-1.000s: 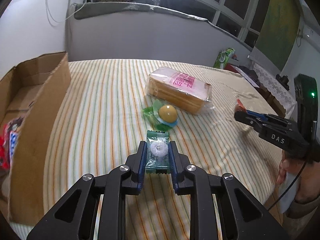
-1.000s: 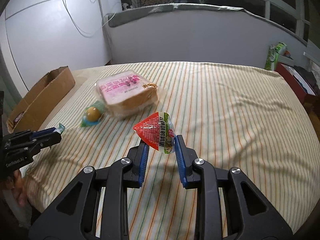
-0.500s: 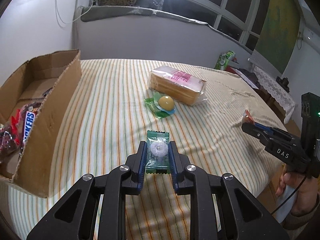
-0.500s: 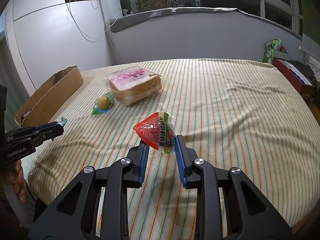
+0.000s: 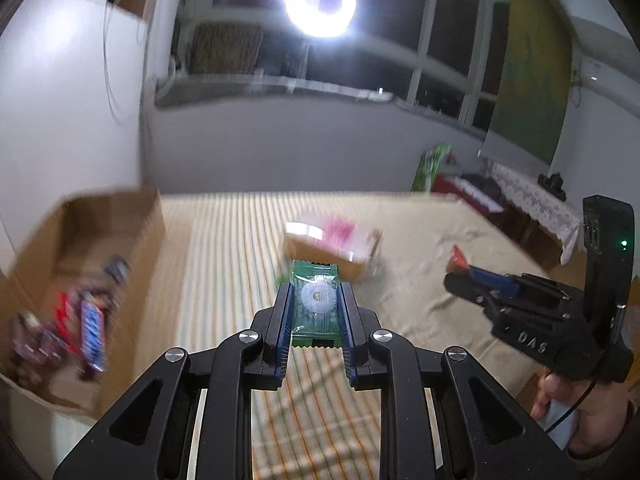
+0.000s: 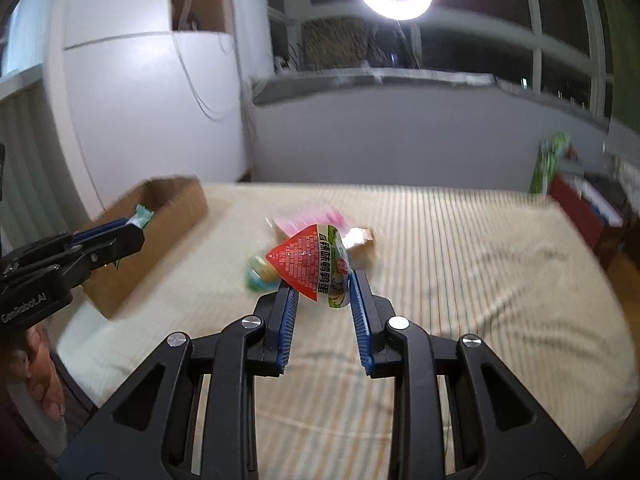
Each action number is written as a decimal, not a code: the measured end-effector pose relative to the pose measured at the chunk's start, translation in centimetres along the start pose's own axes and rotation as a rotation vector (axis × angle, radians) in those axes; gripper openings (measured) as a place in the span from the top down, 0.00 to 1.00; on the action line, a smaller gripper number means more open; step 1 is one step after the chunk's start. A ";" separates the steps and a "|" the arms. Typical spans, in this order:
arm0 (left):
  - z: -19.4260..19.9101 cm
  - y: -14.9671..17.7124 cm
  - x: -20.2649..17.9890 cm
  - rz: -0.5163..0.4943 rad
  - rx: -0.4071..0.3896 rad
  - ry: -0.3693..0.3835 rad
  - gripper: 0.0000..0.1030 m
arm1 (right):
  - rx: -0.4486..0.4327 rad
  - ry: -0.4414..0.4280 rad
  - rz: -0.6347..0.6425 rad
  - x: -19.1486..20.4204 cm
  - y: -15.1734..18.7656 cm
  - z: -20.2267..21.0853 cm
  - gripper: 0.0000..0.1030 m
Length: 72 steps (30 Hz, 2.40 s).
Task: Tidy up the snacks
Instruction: 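Carry the green candy and red jelly pouch over the cardboard box, then open both tools to drop the green candy and jelly pouch into the box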
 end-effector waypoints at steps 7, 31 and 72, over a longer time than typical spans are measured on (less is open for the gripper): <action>8.7 -4.6 -0.3 -0.072 -0.195 -0.034 0.81 | -0.129 0.012 0.090 4.8 -5.4 6.2 0.74; 13.7 -4.7 1.5 -0.059 -0.303 -0.090 0.81 | -0.070 -0.053 0.170 9.9 -4.4 3.4 0.74; 7.3 0.4 22.4 0.203 -0.096 -0.298 0.80 | 0.120 -0.351 0.325 25.9 -1.3 -15.3 0.58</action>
Point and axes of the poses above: each gripper's, at about its wrist camera, not at the fingertips, and z roughly against the way its jaws point, x to its left, y to its underside, the point moved 8 cm from there along -z, roughly the way its jaws point, and after that the axes turned 3 degrees about z, right-handed, at the moved point
